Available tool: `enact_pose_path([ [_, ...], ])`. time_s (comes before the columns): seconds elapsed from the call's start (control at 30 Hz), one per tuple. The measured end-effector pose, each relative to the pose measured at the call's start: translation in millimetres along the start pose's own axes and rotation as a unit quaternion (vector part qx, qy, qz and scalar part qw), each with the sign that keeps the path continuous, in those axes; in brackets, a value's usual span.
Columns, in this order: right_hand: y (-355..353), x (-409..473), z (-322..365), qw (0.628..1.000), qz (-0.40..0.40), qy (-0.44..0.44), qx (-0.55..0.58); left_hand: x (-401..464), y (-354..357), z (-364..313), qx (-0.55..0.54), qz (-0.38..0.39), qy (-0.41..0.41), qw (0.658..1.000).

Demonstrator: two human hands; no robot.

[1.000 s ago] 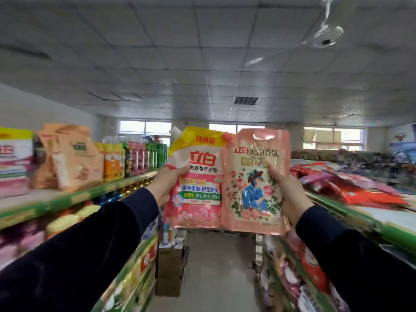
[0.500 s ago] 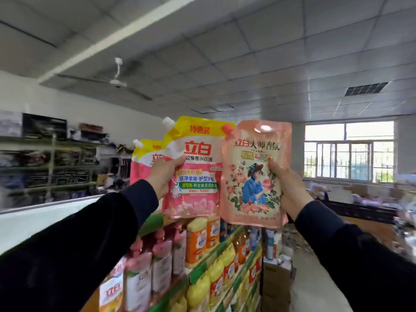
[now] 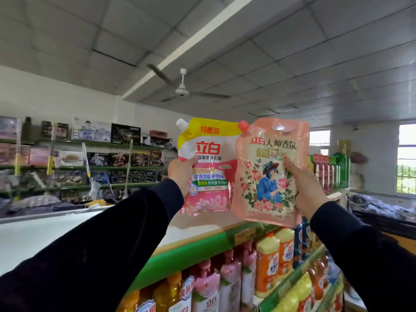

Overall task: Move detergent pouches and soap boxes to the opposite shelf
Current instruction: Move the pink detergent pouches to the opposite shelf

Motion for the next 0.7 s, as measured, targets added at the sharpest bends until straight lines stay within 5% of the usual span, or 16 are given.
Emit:
enact_pose_path([
  [0.7,-103.4,148.0,-67.6,0.998,0.026,0.018,0.058,125.5,101.1,135.5,0.048,-0.062,0.024,0.997],
])
Point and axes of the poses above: each hand's wrist, its own x-axis towards the middle knuckle, its own y-axis out of the palm, z = x × y, the point moved 2 cm from there along x, towards the middle knuckle, and after that the axes turned 2 degrees about z, right-handed, at the moved point
